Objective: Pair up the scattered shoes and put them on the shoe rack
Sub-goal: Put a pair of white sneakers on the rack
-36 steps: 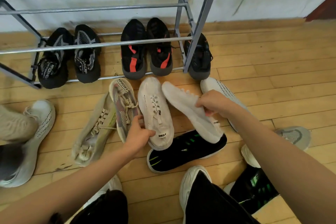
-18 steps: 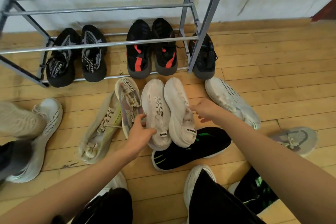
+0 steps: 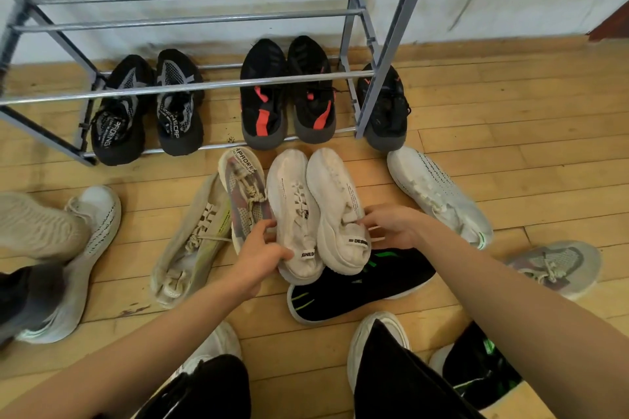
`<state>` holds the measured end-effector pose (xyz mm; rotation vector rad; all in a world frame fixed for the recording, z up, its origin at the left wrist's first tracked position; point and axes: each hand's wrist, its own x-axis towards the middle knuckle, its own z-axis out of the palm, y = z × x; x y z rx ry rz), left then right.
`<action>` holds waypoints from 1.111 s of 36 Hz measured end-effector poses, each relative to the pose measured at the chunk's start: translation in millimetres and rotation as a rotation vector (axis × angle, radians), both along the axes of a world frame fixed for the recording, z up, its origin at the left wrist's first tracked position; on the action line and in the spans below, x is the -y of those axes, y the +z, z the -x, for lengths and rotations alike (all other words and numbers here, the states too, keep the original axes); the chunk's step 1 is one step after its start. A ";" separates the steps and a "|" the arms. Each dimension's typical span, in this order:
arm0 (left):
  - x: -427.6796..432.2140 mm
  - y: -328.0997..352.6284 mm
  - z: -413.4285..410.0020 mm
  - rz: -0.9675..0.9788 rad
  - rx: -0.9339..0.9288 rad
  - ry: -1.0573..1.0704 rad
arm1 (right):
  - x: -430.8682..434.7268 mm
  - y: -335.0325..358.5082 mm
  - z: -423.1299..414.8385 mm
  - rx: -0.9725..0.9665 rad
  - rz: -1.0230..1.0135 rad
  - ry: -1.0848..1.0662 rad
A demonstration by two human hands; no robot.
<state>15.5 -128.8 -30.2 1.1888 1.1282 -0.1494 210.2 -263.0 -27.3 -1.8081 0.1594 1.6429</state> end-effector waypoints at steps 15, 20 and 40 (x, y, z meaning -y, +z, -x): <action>-4.1 7.8 18.0 -0.028 0.092 0.125 | 24.9 23.2 -7.4 -0.009 -0.161 0.090; -10.1 6.4 43.7 -0.092 0.144 0.169 | 37.0 26.3 -15.6 0.113 -0.175 0.175; -79.1 48.3 58.1 -0.270 0.472 0.403 | -71.7 68.5 24.0 0.798 -0.553 0.163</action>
